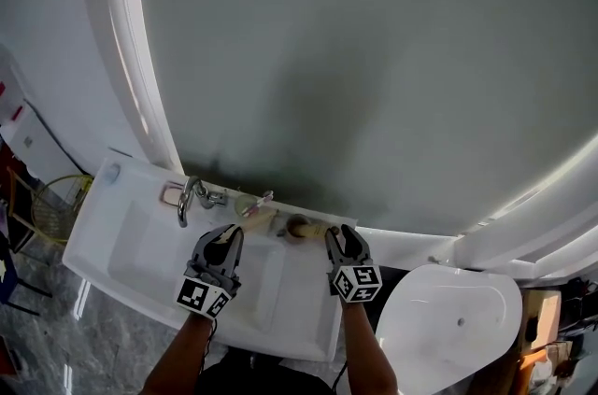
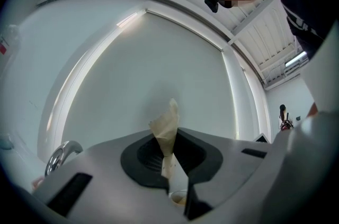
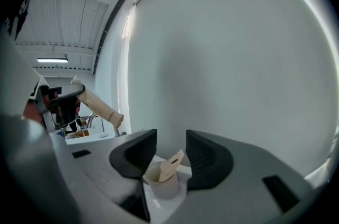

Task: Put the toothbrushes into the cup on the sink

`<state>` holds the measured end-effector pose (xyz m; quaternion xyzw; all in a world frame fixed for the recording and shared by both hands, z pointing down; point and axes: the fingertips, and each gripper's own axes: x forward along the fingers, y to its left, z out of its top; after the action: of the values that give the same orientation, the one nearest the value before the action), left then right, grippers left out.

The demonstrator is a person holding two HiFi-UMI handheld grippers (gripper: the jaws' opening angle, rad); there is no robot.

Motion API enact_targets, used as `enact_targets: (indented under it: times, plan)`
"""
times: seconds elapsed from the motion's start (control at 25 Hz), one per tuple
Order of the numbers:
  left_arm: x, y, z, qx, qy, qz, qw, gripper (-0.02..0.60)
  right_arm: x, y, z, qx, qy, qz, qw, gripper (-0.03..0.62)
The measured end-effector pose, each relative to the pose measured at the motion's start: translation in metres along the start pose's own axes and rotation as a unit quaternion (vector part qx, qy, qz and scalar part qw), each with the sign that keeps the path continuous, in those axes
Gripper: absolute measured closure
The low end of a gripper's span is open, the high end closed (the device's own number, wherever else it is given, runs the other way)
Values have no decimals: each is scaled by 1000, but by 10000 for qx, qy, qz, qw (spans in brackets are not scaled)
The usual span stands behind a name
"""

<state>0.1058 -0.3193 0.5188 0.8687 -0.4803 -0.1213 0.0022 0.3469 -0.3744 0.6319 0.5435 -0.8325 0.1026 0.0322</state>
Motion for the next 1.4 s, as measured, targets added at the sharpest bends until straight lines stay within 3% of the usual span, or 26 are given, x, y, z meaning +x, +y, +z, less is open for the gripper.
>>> enact_targets:
  times: [0.16, 0.56, 0.84, 1.0, 1.24, 1.4]
  plan:
    - [-2, -8, 1, 51, 11, -83, 10000, 537, -17, 4, 12, 147, -194, -45, 9997, 410]
    - [-9, -20, 5, 24, 8, -127, 9999, 537, -66, 33, 38, -275, -535, -116, 9981, 410]
    - [-14, -22, 5, 29, 62, -178, 9998, 537, -88, 32, 47, -278, -743, -386, 9961, 411]
    - [-17, -27, 3, -1, 80, -222, 9997, 537, -101, 32, 53, -269, -939, -527, 9938, 534]
    - [-21, -33, 5, -22, 113, -286, 9995, 537, -111, 47, 59, -562, -943, -461, 9929, 558]
    - [-20, -35, 7, -9, 80, -312, 9995, 537, -118, 49, 64, -453, -1044, -492, 9923, 566]
